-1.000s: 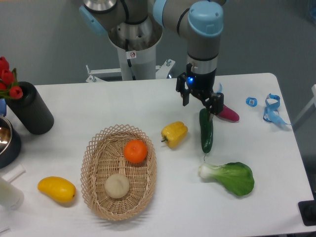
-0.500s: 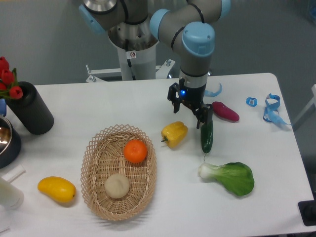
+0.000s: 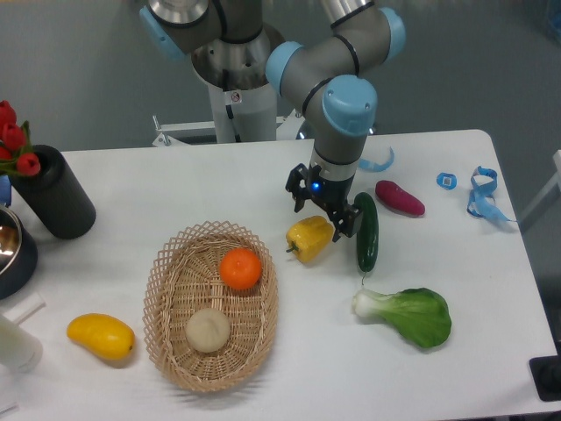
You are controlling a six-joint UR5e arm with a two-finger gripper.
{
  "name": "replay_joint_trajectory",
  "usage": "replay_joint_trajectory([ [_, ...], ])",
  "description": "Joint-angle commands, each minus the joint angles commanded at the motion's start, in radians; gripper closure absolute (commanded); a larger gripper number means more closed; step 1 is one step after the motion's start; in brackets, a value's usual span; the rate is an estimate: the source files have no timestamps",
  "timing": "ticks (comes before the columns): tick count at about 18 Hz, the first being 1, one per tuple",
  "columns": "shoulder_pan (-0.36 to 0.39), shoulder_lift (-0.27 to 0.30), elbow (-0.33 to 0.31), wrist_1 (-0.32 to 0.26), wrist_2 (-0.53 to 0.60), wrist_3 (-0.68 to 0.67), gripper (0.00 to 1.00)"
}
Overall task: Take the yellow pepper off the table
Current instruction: 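Move the open gripper over toward the yellow bell pepper, then lower the gripper around the yellow pepper and close on it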
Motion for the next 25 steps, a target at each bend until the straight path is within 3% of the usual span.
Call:
replay_joint_trajectory([
  [25, -0.020, -0.037, -0.026, 0.006, 0.006, 0.087, 0.00],
])
